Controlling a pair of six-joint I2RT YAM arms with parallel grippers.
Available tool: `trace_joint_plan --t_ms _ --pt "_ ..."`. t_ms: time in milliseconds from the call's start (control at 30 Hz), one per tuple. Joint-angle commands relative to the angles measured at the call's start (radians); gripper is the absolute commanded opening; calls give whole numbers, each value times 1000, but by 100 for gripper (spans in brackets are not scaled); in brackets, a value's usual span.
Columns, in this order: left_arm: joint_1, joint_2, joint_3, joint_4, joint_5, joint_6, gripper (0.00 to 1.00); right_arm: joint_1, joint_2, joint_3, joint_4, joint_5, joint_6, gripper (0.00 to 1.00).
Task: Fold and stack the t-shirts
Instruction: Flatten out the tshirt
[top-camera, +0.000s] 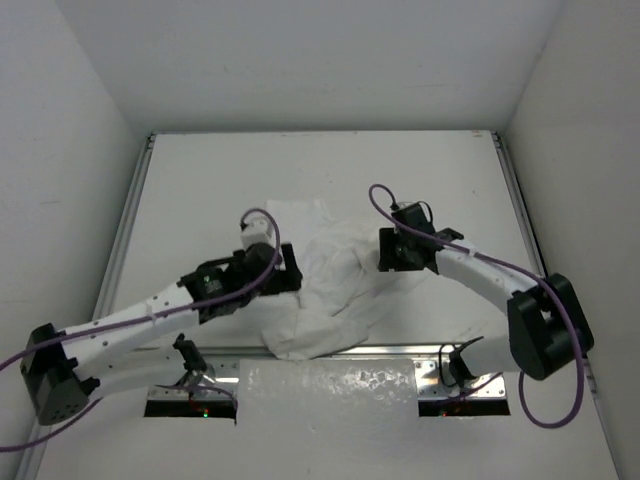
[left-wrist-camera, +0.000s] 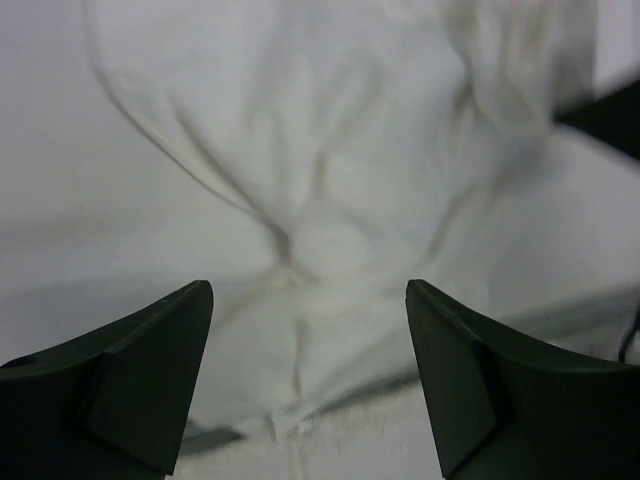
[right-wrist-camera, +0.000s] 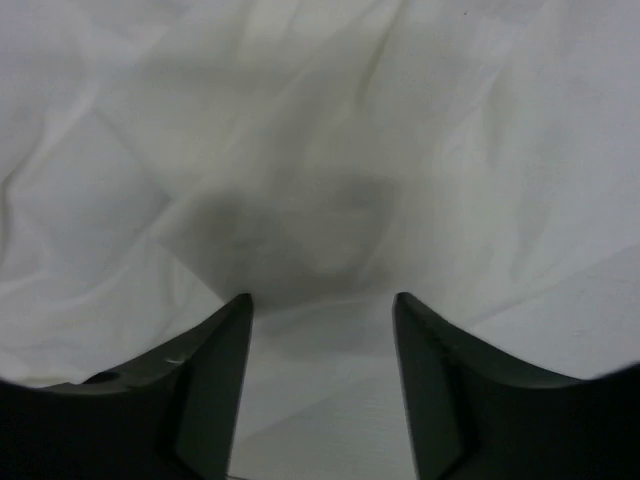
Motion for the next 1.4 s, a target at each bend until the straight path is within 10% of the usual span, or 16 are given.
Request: trace_joint_plan --t_ms 0,167,267,767,1367 --pt "252 128 82 -4 -89 -42 77 18 101 34 74 57 -22 54" --pt "511 484 274 158 55 96 72 -27 273 172 45 74 -46 0" --pt "541 738 438 150 62 115 43 -42 243 187 87 31 -58 0" --pt "623 1033 693 104 -133 138 58 -178 200 260 90 -116 -75 0" --pt "713 1269 955 72 58 211 51 -258 239 214 48 -41 11 8"
